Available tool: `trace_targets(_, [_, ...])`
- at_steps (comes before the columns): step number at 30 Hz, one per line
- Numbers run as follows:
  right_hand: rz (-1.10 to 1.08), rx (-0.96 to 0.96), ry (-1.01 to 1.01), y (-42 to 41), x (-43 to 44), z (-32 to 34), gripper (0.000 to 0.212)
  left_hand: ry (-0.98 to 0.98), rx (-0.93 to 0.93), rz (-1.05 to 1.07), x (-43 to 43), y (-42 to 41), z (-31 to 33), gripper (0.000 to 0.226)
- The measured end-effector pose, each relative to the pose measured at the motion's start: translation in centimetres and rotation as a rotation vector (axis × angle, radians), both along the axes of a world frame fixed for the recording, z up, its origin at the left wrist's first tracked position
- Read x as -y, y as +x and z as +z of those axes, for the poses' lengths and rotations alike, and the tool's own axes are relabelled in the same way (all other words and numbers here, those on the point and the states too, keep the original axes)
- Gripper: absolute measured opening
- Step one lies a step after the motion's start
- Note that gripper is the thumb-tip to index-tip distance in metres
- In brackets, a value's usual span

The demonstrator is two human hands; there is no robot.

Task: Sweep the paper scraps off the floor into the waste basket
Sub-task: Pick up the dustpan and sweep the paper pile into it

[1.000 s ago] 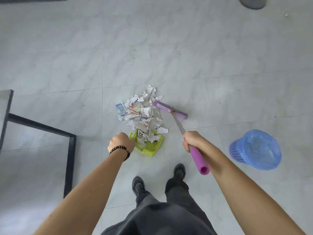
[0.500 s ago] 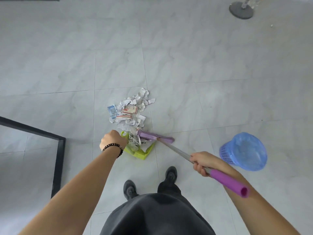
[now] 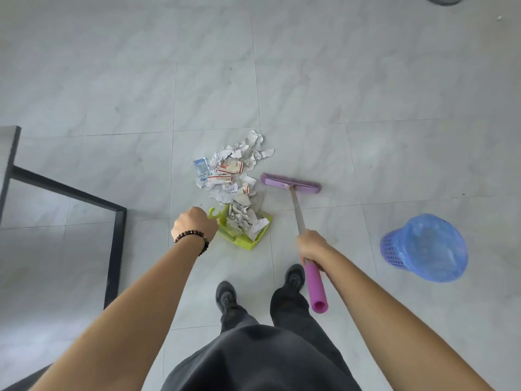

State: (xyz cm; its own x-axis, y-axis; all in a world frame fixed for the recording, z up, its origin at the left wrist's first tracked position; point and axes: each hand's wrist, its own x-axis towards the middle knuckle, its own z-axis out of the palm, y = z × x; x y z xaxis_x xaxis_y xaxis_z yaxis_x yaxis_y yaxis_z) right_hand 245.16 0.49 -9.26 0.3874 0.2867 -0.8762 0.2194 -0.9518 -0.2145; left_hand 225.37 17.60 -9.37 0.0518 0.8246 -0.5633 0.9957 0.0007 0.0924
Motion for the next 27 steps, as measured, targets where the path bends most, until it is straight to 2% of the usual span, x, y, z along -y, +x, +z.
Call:
trace_targets(4, [0.350, -0.085, -0.128, -2.8, 1.6, -0.7, 0.022, -0.050, 0.056, 0.023, -0.2, -0.1, -0.5, 0.035])
trace_targets(6, [0.305, -0.147, -0.104, -3.3, 3.2, -0.1, 0.015, -0.160, 0.146, 0.123, -0.7, 0.4, -0.3, 0.044])
trace_targets(7, [0.203, -0.171, -0.057, -3.0, 3.8, 0.5, 0.009, -0.244, 0.229, 0.213, -1.0, 0.8, -0.3, 0.042])
trace_targets(8, [0.073, -0.186, -0.025, -2.3, 4.2, 1.0, 0.015, -0.352, 0.316, 0.322, -1.2, 1.1, -0.1, 0.037])
trace_targets(10, [-0.229, -0.306, -0.062, -0.1, 4.4, 2.2, 0.025, -0.621, 0.470, 0.525, -0.8, 1.2, 0.4, 0.025])
trace_targets(12, [-0.546, -0.445, -0.112, 2.0, 4.8, 4.1, 0.024, -0.838, 0.606, 0.693, 0.2, 0.9, 0.4, 0.017])
trace_targets(15, [-0.659, -0.448, -0.029, 2.0, 6.4, 6.8, 0.010, -1.040, 0.834, 0.941, 2.8, 0.3, -0.6, 0.010])
trace_targets(17, [-0.742, -0.432, 0.027, 0.6, 7.9, 7.8, 0.010, -1.091, 0.932, 1.020, 4.4, 0.0, -1.5, 0.010])
trace_targets(19, [-0.820, -0.415, 0.062, -0.9, 9.3, 7.8, 0.020, -1.115, 1.002, 1.081, 5.5, 0.0, -2.4, 0.017])
trace_targets(21, [-0.899, -0.406, 0.078, -2.6, 10.4, 7.6, 0.026, -1.110, 1.018, 1.116, 6.2, 0.2, -2.8, 0.015])
trace_targets(23, [-0.978, -0.410, 0.109, -4.1, 11.5, 7.3, 0.028, -1.083, 0.996, 1.086, 6.9, 0.7, -2.6, 0.006])
trace_targets(27, [-1.145, -0.472, 0.203, -6.5, 13.9, 7.9, 0.028, -1.076, 0.915, 0.945, 9.0, 0.6, -1.3, 0.011])
